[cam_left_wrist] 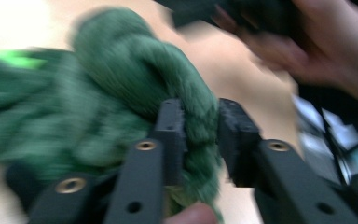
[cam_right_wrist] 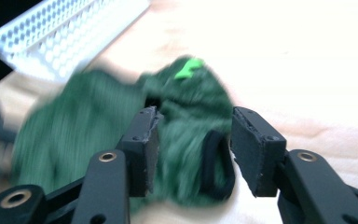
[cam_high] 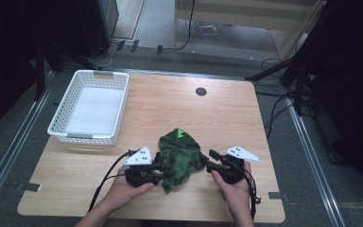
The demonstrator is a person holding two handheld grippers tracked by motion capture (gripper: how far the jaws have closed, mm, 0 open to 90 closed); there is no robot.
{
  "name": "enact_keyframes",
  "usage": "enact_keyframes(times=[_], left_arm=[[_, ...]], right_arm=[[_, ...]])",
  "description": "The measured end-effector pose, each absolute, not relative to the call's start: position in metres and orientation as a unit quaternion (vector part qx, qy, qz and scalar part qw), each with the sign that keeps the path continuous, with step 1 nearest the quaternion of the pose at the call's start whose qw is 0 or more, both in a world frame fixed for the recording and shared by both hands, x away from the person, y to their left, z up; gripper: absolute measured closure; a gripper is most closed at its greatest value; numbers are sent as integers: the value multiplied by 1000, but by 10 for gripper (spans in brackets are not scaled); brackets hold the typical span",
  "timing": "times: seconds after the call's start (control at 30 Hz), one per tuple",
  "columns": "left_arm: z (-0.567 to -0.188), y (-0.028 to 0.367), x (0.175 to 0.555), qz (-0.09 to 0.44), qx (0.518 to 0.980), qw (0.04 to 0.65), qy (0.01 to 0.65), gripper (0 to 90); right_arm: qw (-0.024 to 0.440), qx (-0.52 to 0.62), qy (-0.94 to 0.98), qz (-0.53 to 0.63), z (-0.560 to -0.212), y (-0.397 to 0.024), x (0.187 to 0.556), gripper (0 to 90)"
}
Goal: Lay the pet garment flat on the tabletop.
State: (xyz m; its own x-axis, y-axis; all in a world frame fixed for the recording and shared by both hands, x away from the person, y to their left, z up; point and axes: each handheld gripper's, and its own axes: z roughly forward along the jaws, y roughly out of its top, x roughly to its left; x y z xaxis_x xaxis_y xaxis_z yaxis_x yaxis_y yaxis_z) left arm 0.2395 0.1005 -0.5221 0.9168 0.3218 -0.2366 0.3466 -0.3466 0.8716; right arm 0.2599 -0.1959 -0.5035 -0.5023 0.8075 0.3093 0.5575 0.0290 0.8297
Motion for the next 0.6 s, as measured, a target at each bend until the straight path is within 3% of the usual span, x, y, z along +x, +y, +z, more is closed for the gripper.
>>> enact_keyframes(times=[0.13, 0.37, 0.5, 0.6], left_arm=[[-525, 103, 229, -37, 840, 520, 149, 498], [-515, 133, 241, -39, 801, 571, 176, 429], [-513, 155, 256, 16, 744, 598, 297, 411], [-516, 155, 260, 31, 734, 587, 340, 417]], right_arm=[[124, 488, 684, 527, -500, -195, 262, 517], [85, 445, 732, 509, -511, -170, 262, 492], [54, 342, 793, 501, -516, -139, 248, 560], [23, 288, 821, 493, -520, -127, 241, 579]])
